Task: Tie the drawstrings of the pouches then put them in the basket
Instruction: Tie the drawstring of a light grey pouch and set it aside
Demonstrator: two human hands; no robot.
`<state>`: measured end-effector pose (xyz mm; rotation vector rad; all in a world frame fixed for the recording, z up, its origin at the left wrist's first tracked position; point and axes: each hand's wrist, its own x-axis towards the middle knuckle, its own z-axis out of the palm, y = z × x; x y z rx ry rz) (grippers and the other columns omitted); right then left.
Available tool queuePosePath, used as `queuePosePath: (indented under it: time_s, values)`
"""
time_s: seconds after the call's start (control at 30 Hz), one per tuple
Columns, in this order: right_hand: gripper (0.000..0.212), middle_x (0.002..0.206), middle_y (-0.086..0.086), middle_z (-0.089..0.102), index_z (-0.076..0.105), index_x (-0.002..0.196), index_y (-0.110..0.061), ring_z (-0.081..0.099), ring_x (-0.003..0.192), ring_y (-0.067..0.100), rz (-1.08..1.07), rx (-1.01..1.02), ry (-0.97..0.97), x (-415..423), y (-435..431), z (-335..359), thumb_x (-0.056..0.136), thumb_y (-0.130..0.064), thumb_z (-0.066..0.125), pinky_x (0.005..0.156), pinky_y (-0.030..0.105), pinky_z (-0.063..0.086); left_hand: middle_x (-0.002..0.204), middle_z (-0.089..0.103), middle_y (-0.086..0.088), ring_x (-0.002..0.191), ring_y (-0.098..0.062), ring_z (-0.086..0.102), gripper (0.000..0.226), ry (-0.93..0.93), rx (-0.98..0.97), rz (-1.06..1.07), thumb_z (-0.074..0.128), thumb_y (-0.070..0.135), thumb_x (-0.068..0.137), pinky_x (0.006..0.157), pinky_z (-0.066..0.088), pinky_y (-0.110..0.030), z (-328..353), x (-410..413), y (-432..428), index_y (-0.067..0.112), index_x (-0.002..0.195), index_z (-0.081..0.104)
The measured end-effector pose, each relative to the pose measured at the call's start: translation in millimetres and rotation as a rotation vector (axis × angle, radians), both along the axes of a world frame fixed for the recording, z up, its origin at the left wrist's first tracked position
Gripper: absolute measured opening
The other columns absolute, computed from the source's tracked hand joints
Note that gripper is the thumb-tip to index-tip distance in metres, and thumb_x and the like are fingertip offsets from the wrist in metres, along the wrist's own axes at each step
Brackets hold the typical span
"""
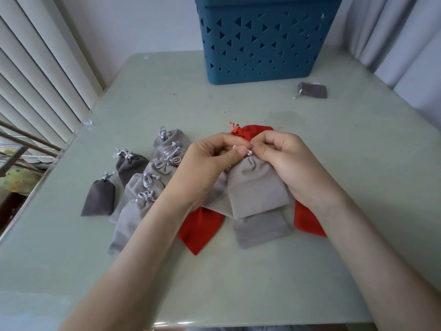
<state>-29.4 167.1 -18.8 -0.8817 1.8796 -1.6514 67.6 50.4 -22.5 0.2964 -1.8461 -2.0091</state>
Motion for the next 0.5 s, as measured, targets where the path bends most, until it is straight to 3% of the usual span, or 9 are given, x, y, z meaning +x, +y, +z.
queuePosePath:
  time_s: [0.1, 0.23, 0.3, 0.37, 0.43, 0.5]
  values:
    - [0.023, 0.067, -0.009, 0.061, 0.061, 0.074, -0.017, 0.055, 0.067, 0.005, -0.040, 0.019, 0.088, 0, -1, -1, 0.095, -0.011, 0.053, 0.067, 0.022, 0.041, 0.059, 0.058, 0.004, 0.055, -0.001, 0.048, 0.010, -0.019, -0.068, 0.045, 0.061, -0.003, 0.086, 0.057, 0.041, -0.011, 3, 0, 2, 0.005, 0.085, 0.067]
    - [0.023, 0.070, -0.011, 0.060, 0.057, 0.073, -0.023, 0.053, 0.070, 0.006, -0.075, 0.072, 0.248, 2, -4, -3, 0.093, -0.013, 0.056, 0.070, 0.023, 0.041, 0.065, 0.058, -0.002, 0.057, -0.012, 0.043, 0.019, -0.015, -0.111, 0.099, 0.067, -0.002, 0.082, 0.057, 0.036, -0.021, 3, -1, -1, 0.015, 0.088, 0.059]
    - [0.018, 0.072, -0.007, 0.062, 0.058, 0.074, -0.021, 0.054, 0.070, 0.006, -0.103, 0.111, 0.319, 3, -6, -3, 0.091, -0.014, 0.059, 0.068, 0.018, 0.040, 0.068, 0.061, -0.005, 0.055, -0.011, 0.043, 0.024, -0.049, -0.305, 0.173, 0.068, 0.002, 0.082, 0.057, 0.036, -0.023, -1, -3, -2, 0.021, 0.087, 0.055]
    - [0.010, 0.073, -0.006, 0.063, 0.062, 0.079, -0.013, 0.053, 0.067, 0.000, -0.143, 0.142, 0.384, 5, -6, -3, 0.090, -0.014, 0.062, 0.063, 0.011, 0.038, 0.068, 0.062, 0.001, 0.056, -0.006, 0.045, 0.021, -0.089, -0.617, 0.275, 0.067, 0.006, 0.081, 0.058, 0.038, -0.019, -6, -5, 0, 0.023, 0.085, 0.056]
    - [0.009, 0.070, -0.008, 0.061, 0.063, 0.081, -0.008, 0.052, 0.064, -0.003, -0.169, 0.150, 0.431, 7, -6, -4, 0.089, -0.014, 0.063, 0.061, 0.008, 0.038, 0.064, 0.054, 0.008, 0.062, -0.004, 0.044, 0.014, -0.067, -0.880, 0.386, 0.064, 0.005, 0.078, 0.060, 0.034, -0.012, -10, -7, 3, 0.017, 0.086, 0.061]
    - [0.010, 0.068, -0.008, 0.060, 0.063, 0.080, -0.007, 0.051, 0.063, -0.002, -0.177, 0.144, 0.465, 9, -7, -4, 0.088, -0.014, 0.064, 0.060, 0.009, 0.038, 0.064, 0.050, 0.008, 0.067, -0.008, 0.041, 0.012, -0.007, -1.028, 0.461, 0.062, 0.002, 0.074, 0.059, 0.031, -0.016, -15, -10, 5, 0.009, 0.084, 0.063]
